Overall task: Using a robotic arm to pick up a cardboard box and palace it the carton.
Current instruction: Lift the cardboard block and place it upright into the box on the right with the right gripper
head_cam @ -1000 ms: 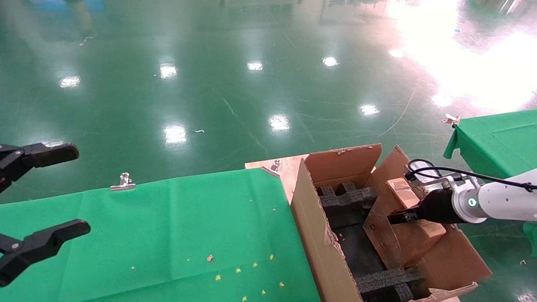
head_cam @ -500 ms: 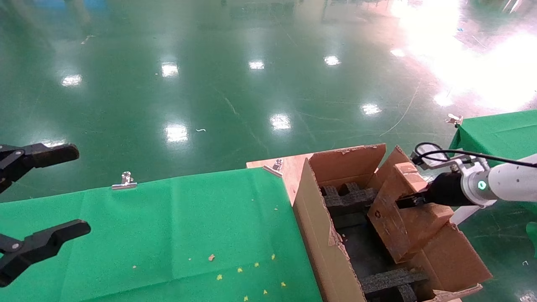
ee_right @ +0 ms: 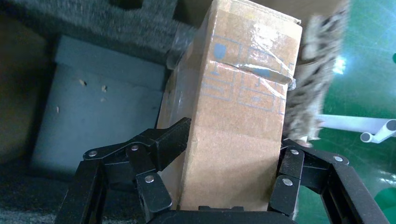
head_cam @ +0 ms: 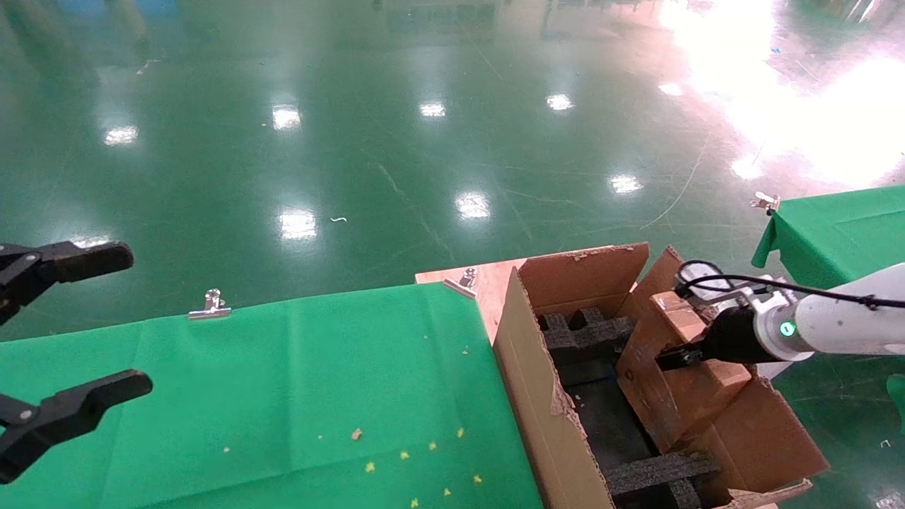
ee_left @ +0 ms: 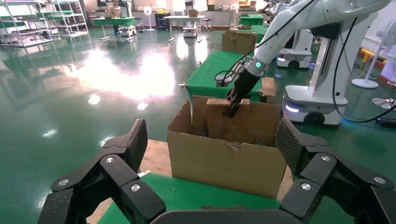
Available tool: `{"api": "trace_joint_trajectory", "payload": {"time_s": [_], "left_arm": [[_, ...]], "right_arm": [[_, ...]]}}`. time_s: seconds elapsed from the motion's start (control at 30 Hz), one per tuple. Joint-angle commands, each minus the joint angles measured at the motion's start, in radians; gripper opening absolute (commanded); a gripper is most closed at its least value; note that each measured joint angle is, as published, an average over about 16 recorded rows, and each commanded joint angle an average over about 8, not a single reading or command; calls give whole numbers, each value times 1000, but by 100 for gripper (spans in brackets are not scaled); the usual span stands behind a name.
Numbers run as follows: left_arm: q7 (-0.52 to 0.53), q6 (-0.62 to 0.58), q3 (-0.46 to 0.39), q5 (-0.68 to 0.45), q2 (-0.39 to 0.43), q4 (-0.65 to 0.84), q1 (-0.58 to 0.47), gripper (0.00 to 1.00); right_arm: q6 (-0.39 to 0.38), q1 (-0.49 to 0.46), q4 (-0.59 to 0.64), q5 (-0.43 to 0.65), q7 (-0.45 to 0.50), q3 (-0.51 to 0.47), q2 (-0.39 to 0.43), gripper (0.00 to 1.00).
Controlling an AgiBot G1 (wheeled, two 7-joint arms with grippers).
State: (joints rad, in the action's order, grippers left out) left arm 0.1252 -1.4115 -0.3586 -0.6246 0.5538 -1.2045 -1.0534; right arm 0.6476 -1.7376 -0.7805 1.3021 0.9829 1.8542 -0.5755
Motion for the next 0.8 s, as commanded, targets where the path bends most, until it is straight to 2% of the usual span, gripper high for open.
{"api": "trace_joint_trajectory", "payload": {"time_s": [0.03, 0.73, 0.8], "left_arm": [[0, 0, 0, 0, 0, 0, 0, 100], [0, 0, 0, 0, 0, 0, 0, 100], [0, 0, 0, 0, 0, 0, 0, 100]], "right_arm": [[-9, 15, 2, 4, 3, 6, -11, 0], [-30, 121, 33, -43, -20, 8, -44, 0], [-31, 127, 41, -49, -27, 6, -47, 6]]}}
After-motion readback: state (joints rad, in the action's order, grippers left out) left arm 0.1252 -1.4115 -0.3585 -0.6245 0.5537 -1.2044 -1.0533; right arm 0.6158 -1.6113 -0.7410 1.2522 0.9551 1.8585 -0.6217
